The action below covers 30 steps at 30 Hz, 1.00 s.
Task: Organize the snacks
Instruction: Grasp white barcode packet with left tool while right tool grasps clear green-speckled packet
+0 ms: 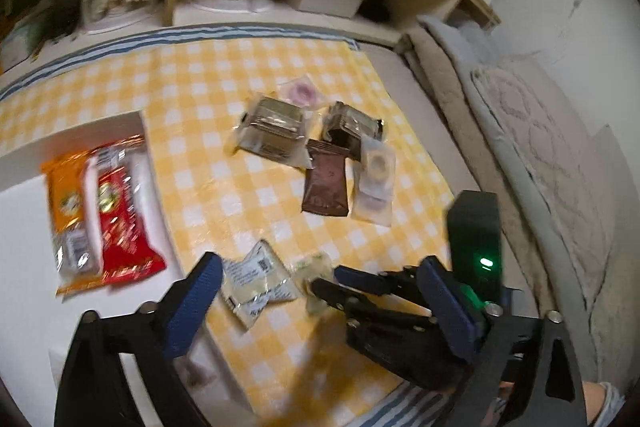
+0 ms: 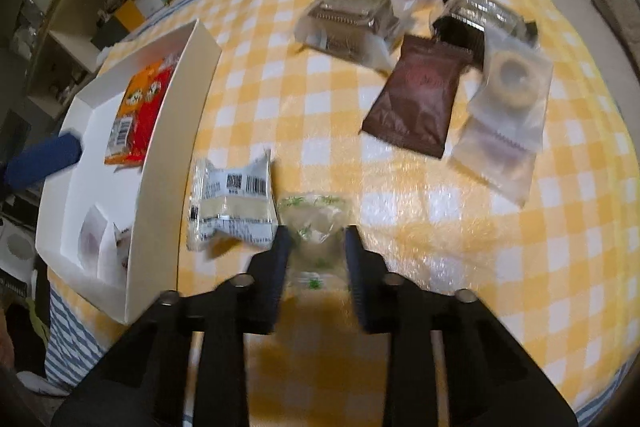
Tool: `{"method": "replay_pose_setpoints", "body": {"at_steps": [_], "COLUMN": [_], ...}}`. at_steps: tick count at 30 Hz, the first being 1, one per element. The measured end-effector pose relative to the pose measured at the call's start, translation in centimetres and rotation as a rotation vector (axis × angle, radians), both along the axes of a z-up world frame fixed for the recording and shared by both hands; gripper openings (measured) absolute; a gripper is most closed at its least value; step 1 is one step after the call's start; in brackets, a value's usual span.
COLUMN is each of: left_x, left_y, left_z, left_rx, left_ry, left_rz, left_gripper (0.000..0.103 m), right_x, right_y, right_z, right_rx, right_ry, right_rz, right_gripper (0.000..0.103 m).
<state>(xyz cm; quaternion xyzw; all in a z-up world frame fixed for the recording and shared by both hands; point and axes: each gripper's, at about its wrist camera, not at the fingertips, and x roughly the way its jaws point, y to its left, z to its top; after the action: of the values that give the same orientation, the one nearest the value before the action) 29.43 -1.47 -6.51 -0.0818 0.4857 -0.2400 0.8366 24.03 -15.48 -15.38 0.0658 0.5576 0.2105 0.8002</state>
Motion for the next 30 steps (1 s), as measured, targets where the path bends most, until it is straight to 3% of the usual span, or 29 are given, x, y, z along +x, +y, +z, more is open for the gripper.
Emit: {"method": "replay_pose_setpoints", "body": {"at_steps": [4,12,22,30], "left_x": [3.2,6.3,5.0,3.2], "left_y": [-1.3,-4.8,-7.2,-8.7], "left_z": [-1.6,-5.8,-8.0,-7.5], "left_rx": [0.019,0.184,0.347,0.447], "left_ry": [0.04,0.13,0.191,0.192], "left_rz": [-0.063,-0.198,-0.344,-0.423], "left_gripper": [0.081,0.074,0.071,0.072], "right_x": [-0.3,-0.1,0.3,0.1], "right_y": [-1.5,-5.3,-8.3,-7.2], "right_z": [0.6,2.4,3.6,3.5], "right_rx": [0.029,0.082,0.123,0.122], "right_ry": [0.022,0.023,0.022,0.029], "right_rz": [-0.021,-0.106,-0.163,-0.068], "right_gripper": [0.011,0.01,0.01,0.013]}}
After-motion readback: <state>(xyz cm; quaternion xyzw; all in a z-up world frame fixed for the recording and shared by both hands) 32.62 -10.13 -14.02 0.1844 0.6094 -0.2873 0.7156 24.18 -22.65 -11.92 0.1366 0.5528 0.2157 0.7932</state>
